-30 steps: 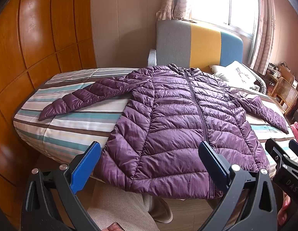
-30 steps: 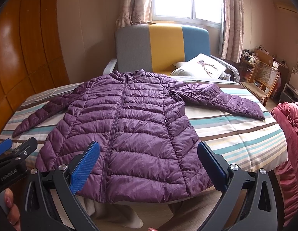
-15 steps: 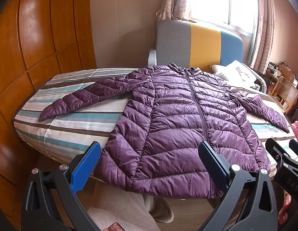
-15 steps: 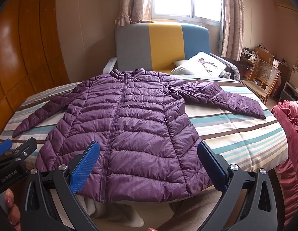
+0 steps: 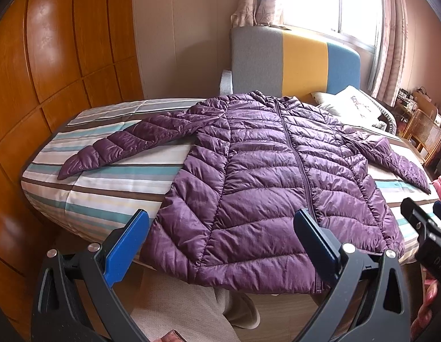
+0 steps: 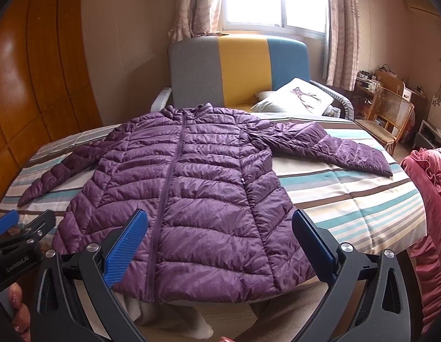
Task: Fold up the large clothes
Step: 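Reach the right tool to the jacket sleeve cuff and grasp it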
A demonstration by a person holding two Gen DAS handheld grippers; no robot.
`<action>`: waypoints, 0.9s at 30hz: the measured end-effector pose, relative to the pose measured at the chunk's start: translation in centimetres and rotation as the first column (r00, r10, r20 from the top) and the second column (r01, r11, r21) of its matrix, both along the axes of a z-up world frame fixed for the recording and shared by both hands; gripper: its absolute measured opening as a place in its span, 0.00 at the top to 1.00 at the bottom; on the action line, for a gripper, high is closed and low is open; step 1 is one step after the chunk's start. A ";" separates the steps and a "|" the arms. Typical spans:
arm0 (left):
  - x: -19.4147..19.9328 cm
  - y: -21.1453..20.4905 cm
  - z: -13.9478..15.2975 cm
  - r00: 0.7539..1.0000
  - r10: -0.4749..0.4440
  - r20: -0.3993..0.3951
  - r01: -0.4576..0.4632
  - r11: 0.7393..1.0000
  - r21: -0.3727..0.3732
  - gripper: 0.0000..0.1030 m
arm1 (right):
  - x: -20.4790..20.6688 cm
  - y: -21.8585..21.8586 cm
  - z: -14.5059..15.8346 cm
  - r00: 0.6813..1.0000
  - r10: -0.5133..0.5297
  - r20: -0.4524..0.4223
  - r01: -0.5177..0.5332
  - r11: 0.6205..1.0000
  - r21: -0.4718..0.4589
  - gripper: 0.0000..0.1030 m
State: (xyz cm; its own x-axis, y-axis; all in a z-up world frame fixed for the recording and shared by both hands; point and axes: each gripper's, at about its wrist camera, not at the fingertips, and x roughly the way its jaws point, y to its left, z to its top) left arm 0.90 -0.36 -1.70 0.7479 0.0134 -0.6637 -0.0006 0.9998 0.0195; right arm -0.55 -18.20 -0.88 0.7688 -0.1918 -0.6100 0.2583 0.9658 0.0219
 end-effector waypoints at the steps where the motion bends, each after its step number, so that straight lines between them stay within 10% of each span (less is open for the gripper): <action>1: 0.1 0.1 -0.1 1.000 -0.007 0.002 0.007 1.000 -0.002 0.02 | 0.2 -0.3 -0.1 1.000 -0.005 -0.007 0.005 1.000 0.004 0.03; 13: 4.6 0.4 -2.8 1.000 0.006 -0.028 -0.004 0.999 0.052 0.02 | 3.0 -7.2 -2.5 0.999 -0.036 -0.021 0.038 0.994 0.104 0.03; 27: 12.8 1.3 -5.3 0.996 0.035 -0.086 -0.029 0.997 0.068 0.02 | 6.9 -23.6 -7.7 0.914 -0.386 -0.128 0.405 0.890 0.209 0.03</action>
